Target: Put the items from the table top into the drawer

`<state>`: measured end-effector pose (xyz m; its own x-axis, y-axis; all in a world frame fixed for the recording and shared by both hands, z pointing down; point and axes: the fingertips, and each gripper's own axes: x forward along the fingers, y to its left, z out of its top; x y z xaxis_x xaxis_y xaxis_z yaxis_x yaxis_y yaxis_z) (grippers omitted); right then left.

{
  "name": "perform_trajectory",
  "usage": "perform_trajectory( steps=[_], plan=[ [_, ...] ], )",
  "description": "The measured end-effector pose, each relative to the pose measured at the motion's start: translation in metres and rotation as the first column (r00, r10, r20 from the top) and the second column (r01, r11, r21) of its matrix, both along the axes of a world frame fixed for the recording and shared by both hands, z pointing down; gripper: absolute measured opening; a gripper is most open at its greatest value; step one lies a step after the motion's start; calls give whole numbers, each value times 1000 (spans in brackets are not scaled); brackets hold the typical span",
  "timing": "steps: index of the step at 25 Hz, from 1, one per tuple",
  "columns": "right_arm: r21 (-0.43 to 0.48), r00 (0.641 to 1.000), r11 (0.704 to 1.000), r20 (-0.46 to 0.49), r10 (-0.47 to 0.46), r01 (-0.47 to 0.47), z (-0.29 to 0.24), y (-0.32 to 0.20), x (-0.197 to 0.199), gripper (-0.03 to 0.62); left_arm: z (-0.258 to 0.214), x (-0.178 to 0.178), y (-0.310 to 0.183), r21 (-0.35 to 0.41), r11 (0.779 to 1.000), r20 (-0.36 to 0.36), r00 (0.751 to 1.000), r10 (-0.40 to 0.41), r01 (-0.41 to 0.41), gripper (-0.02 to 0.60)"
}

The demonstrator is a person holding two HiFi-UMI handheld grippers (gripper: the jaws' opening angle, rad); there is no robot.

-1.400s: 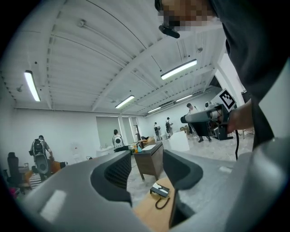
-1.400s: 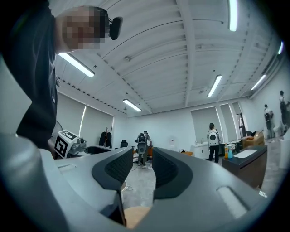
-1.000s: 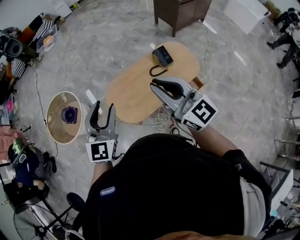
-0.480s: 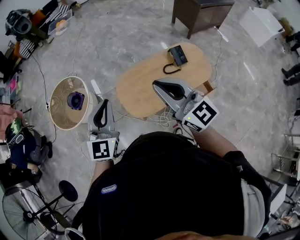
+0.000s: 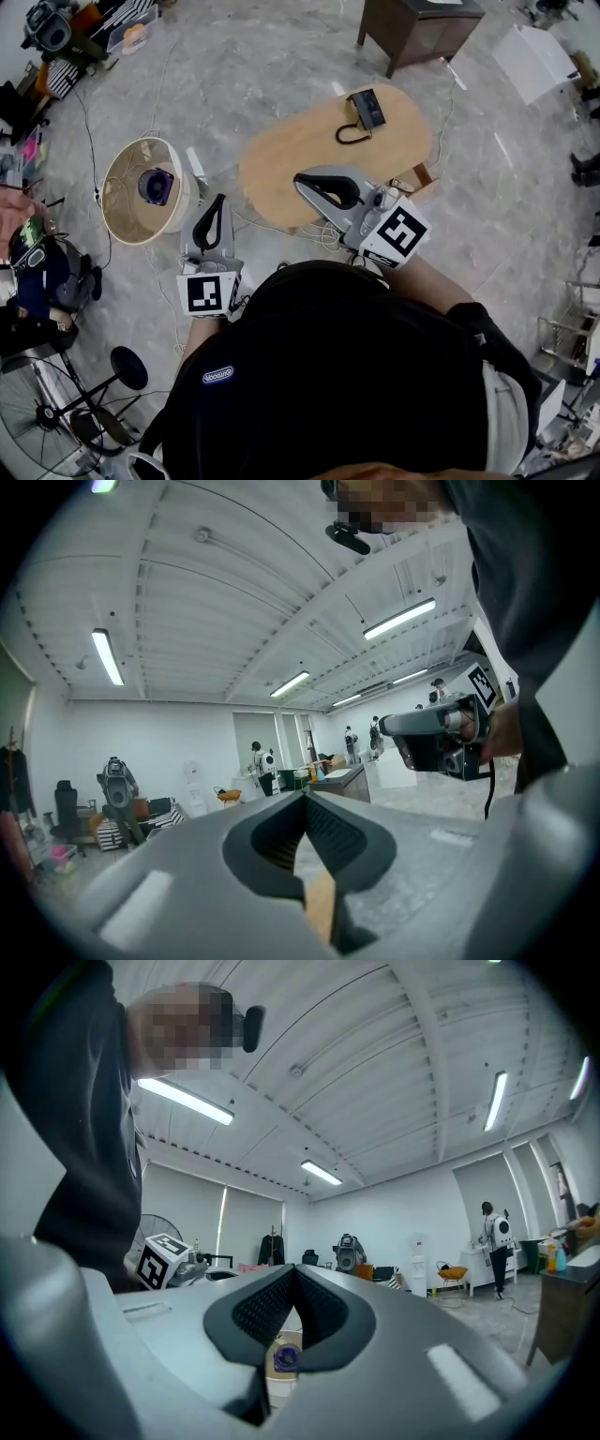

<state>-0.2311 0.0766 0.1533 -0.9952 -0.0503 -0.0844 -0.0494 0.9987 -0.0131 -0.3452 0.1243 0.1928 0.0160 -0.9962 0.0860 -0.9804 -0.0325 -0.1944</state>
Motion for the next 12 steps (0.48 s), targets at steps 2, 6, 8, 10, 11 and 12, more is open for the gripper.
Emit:
perform_trajectory(
  steps=[2,6,8,10,11,12],
  plan=[
    [4,1000,1000,-4,-5,5,0,3,-3,29,1,-2,2,1,1000,0,1000,1,-1,2],
    [0,1000,1000,-3,-1,1,1,4,-2,29,0,-3,5,1,1000,6,1000,2,-2,2],
    [-1,1000,1000,0,5,-5,1,4,0,29,1,-2,5,-15,1000,6,1000,4,-4,2],
    [-2,1000,1000,1,11,-11,1,3,1,29,0,0,6,-12,1000,5,1000,11,-11,2],
    [-2,1000,1000,1,15,-15,1,3,2,29,-1,0,6,-7,1000,5,1000,13,-13,2],
    [-3,1000,1000,1,20,-20,1,2,3,29,-1,0,6,-6,1000,9,1000,14,-14,2]
  ],
)
